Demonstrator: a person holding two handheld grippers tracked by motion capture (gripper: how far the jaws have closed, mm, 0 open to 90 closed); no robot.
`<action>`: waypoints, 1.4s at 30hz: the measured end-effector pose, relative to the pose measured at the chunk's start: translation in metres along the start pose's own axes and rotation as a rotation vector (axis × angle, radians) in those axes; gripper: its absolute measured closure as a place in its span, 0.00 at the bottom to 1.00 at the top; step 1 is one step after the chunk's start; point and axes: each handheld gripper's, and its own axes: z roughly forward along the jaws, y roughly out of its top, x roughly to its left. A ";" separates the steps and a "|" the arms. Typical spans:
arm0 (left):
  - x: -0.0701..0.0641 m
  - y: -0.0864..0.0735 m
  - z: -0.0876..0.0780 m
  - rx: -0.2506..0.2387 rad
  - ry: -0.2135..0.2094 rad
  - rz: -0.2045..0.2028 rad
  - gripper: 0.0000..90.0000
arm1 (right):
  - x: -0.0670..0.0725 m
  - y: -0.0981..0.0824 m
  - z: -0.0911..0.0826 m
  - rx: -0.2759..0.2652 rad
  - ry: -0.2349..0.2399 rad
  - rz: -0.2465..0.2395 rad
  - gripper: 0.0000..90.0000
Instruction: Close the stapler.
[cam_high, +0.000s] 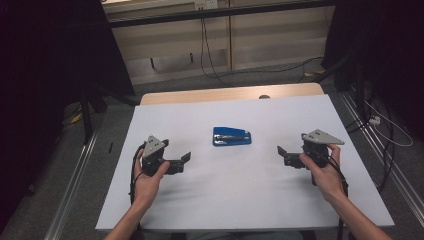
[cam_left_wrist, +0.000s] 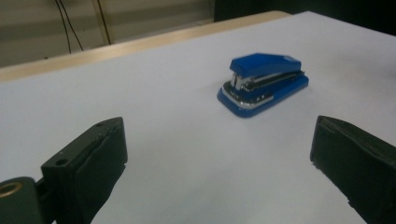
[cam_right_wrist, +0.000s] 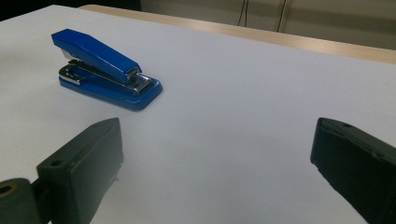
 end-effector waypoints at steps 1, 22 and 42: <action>0.001 -0.002 -0.001 0.003 0.007 -0.004 0.05 | 0.000 0.000 -0.002 -0.006 -0.003 0.007 0.03; -0.011 -0.029 -0.041 0.001 0.039 -0.002 0.05 | 0.003 -0.019 -0.036 -0.022 -0.026 0.026 0.03; -0.015 -0.041 -0.057 -0.006 0.019 -0.017 0.05 | 0.006 -0.038 -0.057 -0.062 -0.029 0.020 0.03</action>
